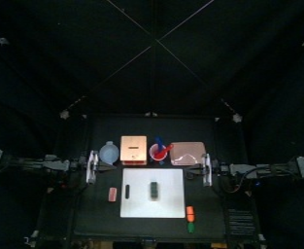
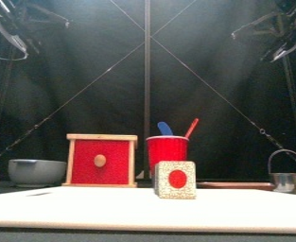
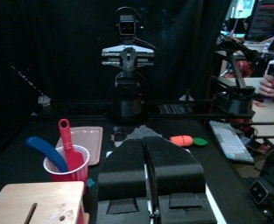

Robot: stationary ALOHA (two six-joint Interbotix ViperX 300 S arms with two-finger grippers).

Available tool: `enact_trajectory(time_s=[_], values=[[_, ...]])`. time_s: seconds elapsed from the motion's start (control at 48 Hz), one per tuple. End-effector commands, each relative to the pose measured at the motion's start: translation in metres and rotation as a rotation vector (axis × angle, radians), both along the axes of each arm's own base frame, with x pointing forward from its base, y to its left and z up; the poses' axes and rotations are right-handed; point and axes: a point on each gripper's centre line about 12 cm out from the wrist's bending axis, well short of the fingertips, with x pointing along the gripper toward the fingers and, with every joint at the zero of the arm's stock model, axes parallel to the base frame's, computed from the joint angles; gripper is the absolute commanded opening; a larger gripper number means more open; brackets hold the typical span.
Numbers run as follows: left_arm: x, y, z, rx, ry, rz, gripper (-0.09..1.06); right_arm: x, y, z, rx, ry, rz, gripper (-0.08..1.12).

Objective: Cut the sushi into 4 pieces with the knife
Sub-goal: Pick up the knife at its handle with right hand

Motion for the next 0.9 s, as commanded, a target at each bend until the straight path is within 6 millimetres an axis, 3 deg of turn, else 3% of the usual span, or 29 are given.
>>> enact_trajectory(time_s=[0.021,0.229,0.458,0.604,0.896], values=[[0.009,-0.001,-0.005,-0.04,0.008,-0.003,-0.06,0.006,-0.003,0.011,0.059,-0.016,-0.013,0.0],[0.02,-0.001,-0.011,-0.045,0.025,0.002,0.04,0.024,-0.038,0.023,0.308,0.081,-0.178,0.05],[0.027,0.001,-0.011,-0.046,0.022,0.011,0.1,0.034,-0.105,0.042,0.527,0.271,-0.414,0.07],[0.027,0.003,-0.011,-0.046,0.023,0.018,0.12,0.035,-0.134,0.05,0.586,0.412,-0.479,0.13],[0.027,0.006,-0.012,-0.046,0.024,0.034,0.13,0.056,-0.167,0.059,0.662,0.546,-0.493,0.57]])
